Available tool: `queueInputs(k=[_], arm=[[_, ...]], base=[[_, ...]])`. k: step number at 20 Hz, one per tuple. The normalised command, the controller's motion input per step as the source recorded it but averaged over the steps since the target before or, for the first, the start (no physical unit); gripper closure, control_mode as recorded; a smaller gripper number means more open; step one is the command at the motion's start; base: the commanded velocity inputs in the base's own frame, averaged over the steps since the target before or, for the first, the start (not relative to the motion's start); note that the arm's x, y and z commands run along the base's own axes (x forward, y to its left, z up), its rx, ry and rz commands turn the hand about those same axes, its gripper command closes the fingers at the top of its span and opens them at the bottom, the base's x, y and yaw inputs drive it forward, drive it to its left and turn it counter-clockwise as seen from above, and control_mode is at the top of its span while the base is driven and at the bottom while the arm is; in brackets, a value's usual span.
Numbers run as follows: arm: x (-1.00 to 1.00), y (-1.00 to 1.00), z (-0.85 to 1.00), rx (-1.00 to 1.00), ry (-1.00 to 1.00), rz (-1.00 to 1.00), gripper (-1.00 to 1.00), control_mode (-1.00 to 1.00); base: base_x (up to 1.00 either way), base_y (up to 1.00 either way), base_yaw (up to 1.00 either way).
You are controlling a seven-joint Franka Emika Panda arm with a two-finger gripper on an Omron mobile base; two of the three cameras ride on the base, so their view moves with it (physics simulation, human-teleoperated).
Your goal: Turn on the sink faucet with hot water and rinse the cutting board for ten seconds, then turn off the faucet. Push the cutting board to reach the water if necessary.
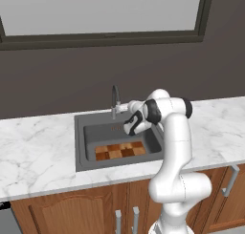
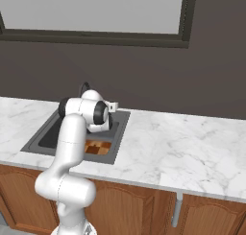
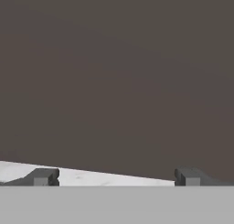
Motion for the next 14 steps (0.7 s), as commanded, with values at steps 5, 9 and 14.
queueInputs(k=[5, 9, 14], arm=[[-0.01, 0.00, -0.24, 0.00, -0.06, 0.00, -1.00, -1.00], [-0.01, 0.00, -0.16, 0.00, -0.06, 0.00, -1.00, -1.00], [0.00, 0.00, -0.03, 0.00, -0.06, 0.00, -1.00, -1.00]], base=[[0.00, 0.00, 0.00], [0.00, 0.00, 0.00], [0.00, 0.00, 0.00]])
